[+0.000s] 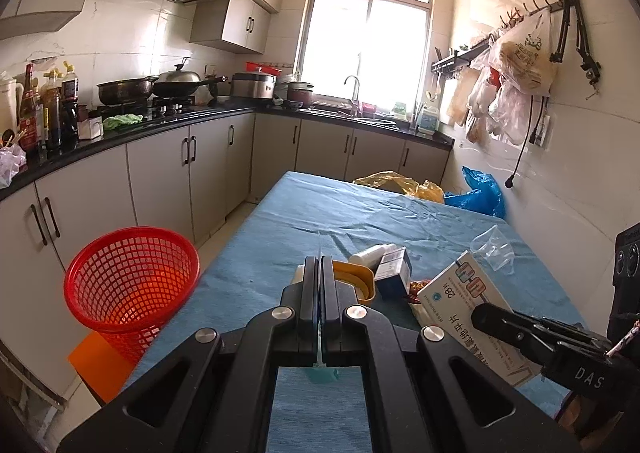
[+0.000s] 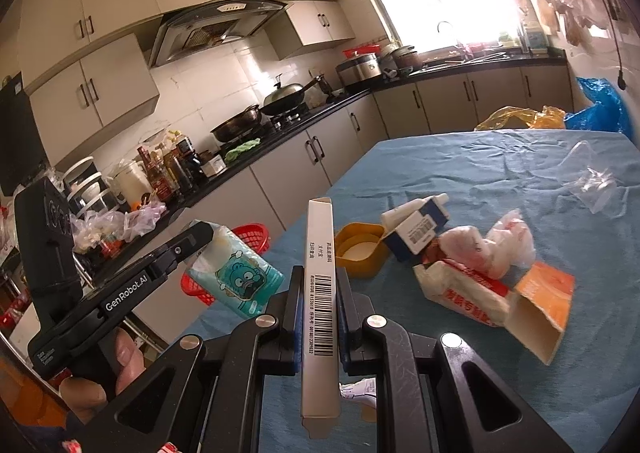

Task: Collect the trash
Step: 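Carry the tissue pack and barcode box to the red basket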

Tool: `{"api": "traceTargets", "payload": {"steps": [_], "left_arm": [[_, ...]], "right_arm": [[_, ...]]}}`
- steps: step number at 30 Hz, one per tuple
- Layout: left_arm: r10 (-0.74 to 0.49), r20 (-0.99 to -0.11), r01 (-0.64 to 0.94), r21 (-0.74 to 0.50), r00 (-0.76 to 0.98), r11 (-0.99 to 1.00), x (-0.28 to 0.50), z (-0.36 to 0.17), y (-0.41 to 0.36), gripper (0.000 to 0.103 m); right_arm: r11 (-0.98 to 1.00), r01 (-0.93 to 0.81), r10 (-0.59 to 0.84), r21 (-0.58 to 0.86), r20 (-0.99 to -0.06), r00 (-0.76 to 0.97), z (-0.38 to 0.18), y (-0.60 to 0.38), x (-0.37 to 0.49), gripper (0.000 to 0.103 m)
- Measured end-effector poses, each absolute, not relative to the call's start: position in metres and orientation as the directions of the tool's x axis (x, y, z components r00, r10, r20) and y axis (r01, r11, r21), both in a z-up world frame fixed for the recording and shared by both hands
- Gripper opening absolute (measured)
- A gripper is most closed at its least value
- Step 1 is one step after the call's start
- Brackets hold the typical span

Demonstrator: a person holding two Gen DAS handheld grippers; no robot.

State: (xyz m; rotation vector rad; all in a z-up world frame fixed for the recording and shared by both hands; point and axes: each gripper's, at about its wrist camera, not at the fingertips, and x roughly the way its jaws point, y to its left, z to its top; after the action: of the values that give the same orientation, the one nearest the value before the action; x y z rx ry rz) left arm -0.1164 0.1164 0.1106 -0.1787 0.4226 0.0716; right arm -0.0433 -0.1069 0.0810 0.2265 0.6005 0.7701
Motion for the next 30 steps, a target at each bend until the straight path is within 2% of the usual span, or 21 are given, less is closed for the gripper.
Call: {"api": "traceTargets", "payload": {"steps": [11,18,30], "left_arm": [[0.072,-0.399,-0.153,-0.176,0.914,0.972,-0.119,0.119,0.147,0.0],[0.115,-0.401,-0.209,-0.198,0.909,0.958,-0.122,0.125,0.195,0.0],[0.192,-0.456,-0.324,-0.23,0.869,0.918,-0.116,0.112,0.285,0.0]], "right_arm": [[0.661,-0.631,0.744,0.405,-0.458,0.486,0.09,-0.057,-0.031,0.014],[0.628,-0.652,0.766,0.425,-0.484,0.423,0.097,-0.013,-0.017,0.014],[0.584,-0.681,0.784,0.441,-0.525,0.332,0.106,0.074,0.01,0.014]]}}
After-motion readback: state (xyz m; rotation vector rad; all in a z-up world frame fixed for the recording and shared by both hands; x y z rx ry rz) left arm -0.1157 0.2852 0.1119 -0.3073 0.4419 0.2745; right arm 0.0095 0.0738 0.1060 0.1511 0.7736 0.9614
